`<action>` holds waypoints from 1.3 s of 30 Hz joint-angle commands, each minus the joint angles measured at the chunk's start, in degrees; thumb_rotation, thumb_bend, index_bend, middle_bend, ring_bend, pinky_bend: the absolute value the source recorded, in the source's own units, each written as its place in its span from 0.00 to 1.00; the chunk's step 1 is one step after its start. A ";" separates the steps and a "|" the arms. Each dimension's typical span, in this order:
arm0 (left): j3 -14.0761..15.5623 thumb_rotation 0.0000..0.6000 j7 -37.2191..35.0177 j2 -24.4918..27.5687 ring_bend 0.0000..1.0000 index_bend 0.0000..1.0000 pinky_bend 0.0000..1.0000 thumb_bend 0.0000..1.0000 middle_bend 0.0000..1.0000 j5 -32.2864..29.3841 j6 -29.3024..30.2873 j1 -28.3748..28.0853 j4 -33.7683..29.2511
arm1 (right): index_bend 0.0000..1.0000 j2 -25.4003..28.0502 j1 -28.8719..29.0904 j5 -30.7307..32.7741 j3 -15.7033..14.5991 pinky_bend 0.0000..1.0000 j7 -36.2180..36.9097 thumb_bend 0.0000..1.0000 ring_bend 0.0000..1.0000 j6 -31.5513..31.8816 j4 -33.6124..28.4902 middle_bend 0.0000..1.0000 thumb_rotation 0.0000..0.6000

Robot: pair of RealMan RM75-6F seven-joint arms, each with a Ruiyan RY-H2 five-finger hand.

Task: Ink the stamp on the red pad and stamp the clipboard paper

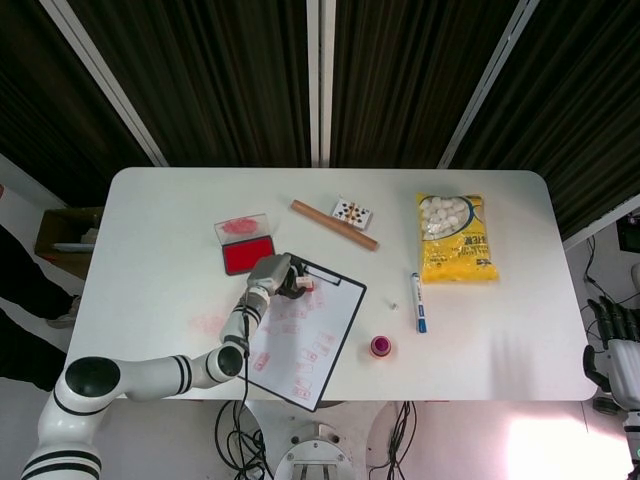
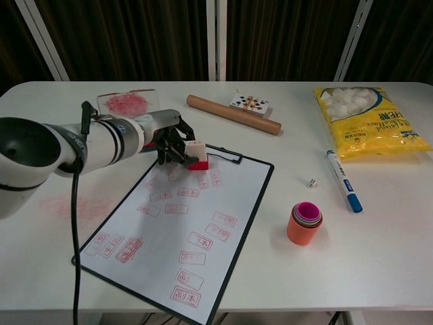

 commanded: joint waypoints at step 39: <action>12.93 1.00 -32.62 25.45 0.65 0.71 0.57 0.45 0.72 40.56 10.68 28.68 -20.12 | 0.00 -0.08 0.62 -2.65 -0.86 0.00 -3.03 0.57 0.00 0.34 -2.84 0.00 1.00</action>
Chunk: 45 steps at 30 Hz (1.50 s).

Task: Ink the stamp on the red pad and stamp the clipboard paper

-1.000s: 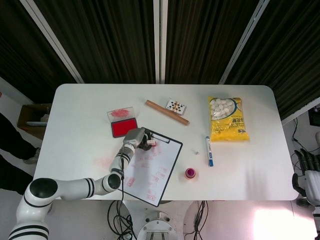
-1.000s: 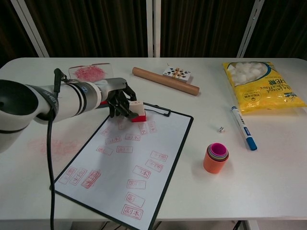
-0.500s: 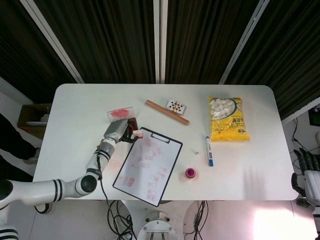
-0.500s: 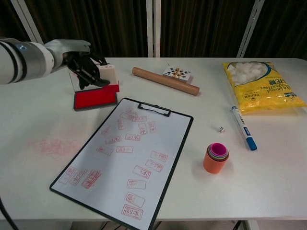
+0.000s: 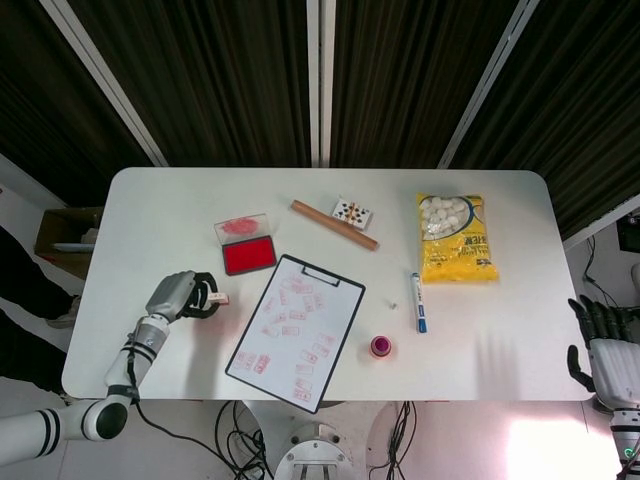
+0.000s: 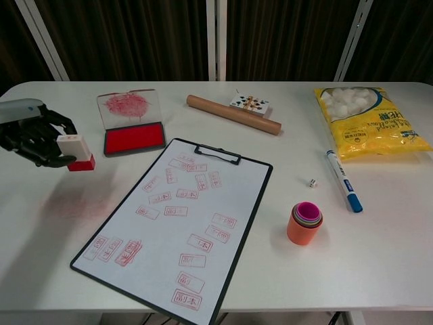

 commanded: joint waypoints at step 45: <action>2.79 1.00 -14.40 -7.17 0.51 0.58 0.57 0.44 0.58 14.76 -3.25 4.82 17.20 | 0.00 -0.19 -0.48 0.73 -0.16 0.00 -1.92 0.57 0.00 0.46 -0.28 0.00 1.00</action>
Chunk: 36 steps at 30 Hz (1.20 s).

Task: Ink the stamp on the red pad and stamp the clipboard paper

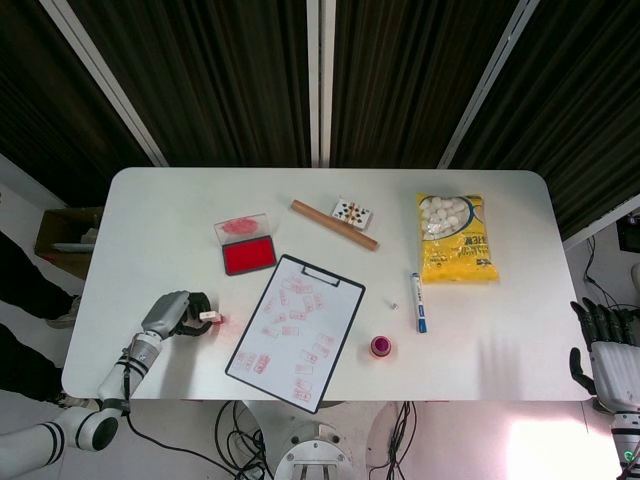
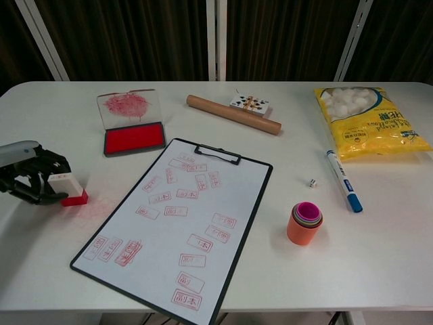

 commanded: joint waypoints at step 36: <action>0.45 1.00 -3.03 0.97 0.39 0.44 0.58 0.44 0.45 3.61 0.91 0.47 0.68 | 0.00 0.08 0.21 0.83 -0.01 0.00 -1.11 0.57 0.00 -0.79 -0.95 0.00 1.00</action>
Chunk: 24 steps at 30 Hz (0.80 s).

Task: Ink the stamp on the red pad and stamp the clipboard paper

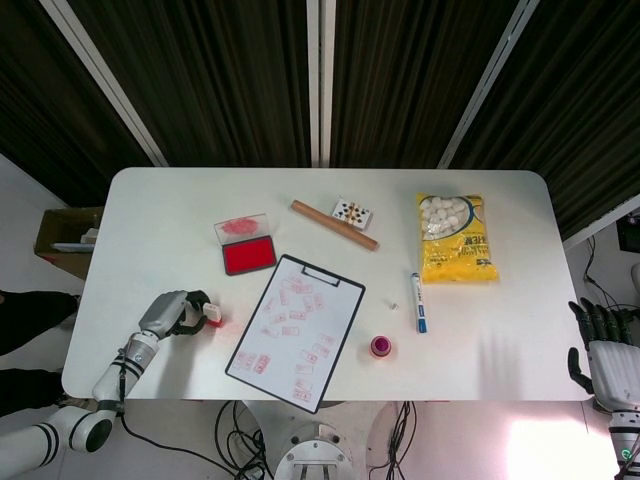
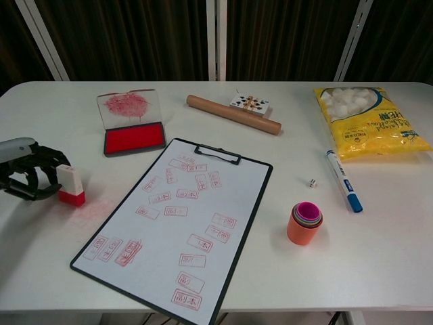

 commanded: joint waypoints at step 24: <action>0.90 1.00 -5.06 0.28 0.38 0.44 0.58 0.44 0.42 2.11 0.44 0.45 0.89 | 0.00 -0.13 -0.12 0.66 0.02 0.00 -0.24 0.57 0.00 -0.29 0.08 0.00 1.00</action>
